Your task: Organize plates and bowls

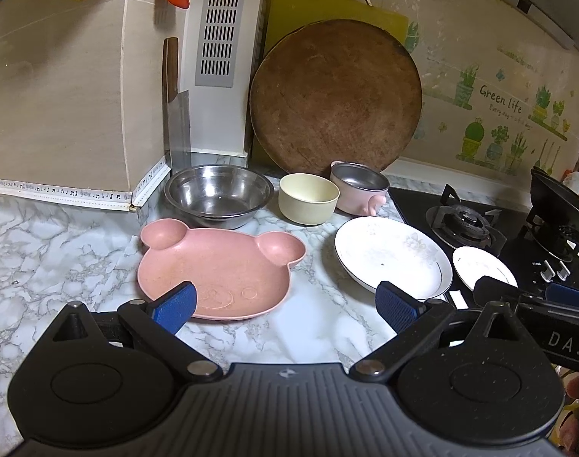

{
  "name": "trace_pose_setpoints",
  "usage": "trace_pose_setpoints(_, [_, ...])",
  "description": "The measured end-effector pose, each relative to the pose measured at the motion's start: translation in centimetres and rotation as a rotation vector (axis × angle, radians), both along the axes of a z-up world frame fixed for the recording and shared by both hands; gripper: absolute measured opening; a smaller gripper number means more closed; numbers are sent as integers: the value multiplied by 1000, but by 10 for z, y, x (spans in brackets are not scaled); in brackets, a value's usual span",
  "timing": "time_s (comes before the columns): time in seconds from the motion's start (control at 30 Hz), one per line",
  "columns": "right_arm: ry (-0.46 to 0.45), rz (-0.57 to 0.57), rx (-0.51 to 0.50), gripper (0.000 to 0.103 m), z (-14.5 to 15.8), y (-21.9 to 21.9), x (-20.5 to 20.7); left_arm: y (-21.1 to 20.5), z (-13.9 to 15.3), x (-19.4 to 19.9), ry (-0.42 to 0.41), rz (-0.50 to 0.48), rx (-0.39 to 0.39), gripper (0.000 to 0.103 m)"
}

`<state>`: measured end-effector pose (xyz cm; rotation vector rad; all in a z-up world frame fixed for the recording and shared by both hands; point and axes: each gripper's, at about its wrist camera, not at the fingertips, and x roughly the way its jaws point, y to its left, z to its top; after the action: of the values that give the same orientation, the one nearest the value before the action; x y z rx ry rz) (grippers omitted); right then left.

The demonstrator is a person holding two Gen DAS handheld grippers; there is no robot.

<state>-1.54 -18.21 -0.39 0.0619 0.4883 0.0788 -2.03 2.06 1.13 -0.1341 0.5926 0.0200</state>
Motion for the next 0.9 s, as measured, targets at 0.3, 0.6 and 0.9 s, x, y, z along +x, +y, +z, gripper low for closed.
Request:
trace_pose_setpoints(0.3, [-14, -16, -6, 103, 3, 3, -10, -2, 2, -8, -6, -29, -2, 101])
trace_pose_setpoints(0.6, [-17, -54, -14, 103, 4, 5, -20, 0, 2, -11, -2, -60, -15, 101])
trace_pose_setpoints(0.9, [-17, -77, -20, 102, 4, 3, -26, -1, 0, -13, 0, -79, -17, 101])
